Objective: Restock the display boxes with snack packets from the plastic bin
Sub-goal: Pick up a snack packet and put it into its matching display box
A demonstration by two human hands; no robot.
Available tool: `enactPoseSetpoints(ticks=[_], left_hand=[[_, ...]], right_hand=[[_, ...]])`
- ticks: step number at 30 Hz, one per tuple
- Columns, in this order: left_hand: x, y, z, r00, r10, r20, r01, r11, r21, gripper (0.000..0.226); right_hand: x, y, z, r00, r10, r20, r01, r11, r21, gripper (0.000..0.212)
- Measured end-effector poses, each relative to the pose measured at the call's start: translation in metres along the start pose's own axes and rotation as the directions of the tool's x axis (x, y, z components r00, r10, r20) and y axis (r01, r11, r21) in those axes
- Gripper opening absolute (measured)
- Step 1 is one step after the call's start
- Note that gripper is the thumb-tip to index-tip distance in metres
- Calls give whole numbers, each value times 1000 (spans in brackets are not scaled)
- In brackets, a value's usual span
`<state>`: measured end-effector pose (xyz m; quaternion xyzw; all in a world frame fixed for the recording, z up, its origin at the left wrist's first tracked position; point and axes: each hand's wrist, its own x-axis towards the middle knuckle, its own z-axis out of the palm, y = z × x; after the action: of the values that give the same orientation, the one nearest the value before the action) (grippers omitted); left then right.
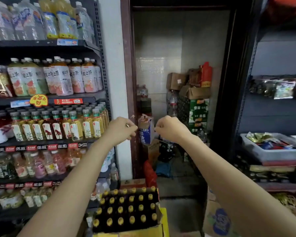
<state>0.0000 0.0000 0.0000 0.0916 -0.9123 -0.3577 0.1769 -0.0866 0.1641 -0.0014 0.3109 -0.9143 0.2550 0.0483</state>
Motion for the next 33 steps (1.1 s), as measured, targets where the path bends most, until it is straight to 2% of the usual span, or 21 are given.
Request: enactPoseSetpoints(ticks=[2,8,13,18,26,30,33], left_hand=[[8,20,29,999,28,-27,-29,999,-30,14],[30,94,130,995,57,-85,-64,995,-82,23],[57,145,204,989,117,-90,-127,985,-118,20],[105,179,276,985,169,16,-166,979,-115,20],[196,230,401,938,250,239,-208,960,-188,16],[238,256,456,936,253,244,-196,952,-233,16],[265,275,495,942,223,251,-161,956,-246,16]], right_hand=[[-8,31,-15,999,23,-35,-23,1000,11,28],[-22,135,-59,998,24,-62,-26,1000,-17,19],[-27,215,-93,994,50,-97,-51,999,-8,25],[-19,304,-119,983,126,-132,-124,992,22,24],[7,442,-148,947,286,-147,-285,958,27,22],[21,506,-163,927,338,-162,-342,940,5,16],[31,552,-176,912,374,-171,-375,927,25,32]])
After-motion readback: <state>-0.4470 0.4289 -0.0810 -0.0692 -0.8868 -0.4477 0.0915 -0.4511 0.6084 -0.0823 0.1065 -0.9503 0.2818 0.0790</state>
